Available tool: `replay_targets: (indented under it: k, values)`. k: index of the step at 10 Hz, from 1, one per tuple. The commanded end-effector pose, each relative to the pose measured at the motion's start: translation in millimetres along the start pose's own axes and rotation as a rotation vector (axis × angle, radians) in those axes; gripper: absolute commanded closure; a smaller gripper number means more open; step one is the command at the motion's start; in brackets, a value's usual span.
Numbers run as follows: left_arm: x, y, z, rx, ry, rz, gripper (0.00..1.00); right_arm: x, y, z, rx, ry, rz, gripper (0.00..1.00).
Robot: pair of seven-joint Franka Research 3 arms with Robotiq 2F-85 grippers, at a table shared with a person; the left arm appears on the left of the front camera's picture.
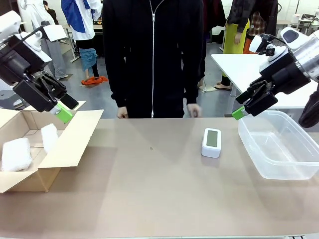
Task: Separate and place wrapped and unwrapped clocks.
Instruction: Pick up the Digital clock indicated by the person.
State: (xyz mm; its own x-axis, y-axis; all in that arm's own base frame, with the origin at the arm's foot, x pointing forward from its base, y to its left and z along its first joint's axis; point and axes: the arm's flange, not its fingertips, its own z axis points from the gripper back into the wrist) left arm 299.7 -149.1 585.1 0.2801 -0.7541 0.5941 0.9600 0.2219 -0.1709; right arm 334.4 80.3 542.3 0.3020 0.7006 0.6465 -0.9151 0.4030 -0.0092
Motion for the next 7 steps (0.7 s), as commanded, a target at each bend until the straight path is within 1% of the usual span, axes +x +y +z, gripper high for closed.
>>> replay_targets:
  k: [1,7]
  values:
    - [-0.9,-0.5,1.8,-0.010,-0.006,-0.022,0.00,1.4,-2.9,-0.4,0.025,-0.028,0.009,0.00]
    - [-0.9,-0.5,1.8,-0.010,-0.006,-0.022,0.00,1.4,-2.9,-0.4,0.025,-0.028,0.009,0.00]
